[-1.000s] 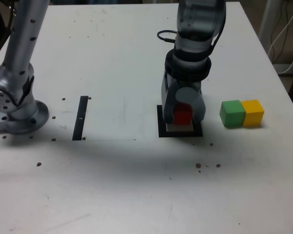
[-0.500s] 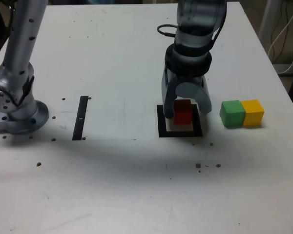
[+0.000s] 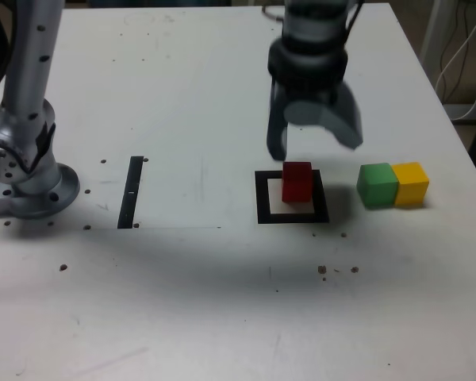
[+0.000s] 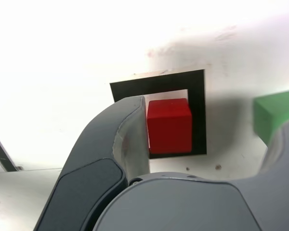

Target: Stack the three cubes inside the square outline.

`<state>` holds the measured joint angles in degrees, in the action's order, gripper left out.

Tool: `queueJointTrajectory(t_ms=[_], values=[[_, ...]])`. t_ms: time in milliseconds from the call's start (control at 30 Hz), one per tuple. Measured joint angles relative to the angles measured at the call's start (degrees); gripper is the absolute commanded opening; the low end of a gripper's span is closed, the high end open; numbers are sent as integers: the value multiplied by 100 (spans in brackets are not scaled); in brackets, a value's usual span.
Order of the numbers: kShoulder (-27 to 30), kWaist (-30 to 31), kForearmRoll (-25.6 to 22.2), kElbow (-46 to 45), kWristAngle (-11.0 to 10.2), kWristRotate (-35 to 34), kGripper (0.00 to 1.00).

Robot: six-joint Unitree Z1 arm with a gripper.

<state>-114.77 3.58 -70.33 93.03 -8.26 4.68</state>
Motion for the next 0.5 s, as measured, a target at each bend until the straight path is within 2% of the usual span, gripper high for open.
queueJointTrajectory(t_ms=[267,400,500], values=[[-232,0,-752,978,-184,1075,99],[-384,0,-857,1336,-280,1636,99],[-503,0,-875,1645,-447,2239,99]])
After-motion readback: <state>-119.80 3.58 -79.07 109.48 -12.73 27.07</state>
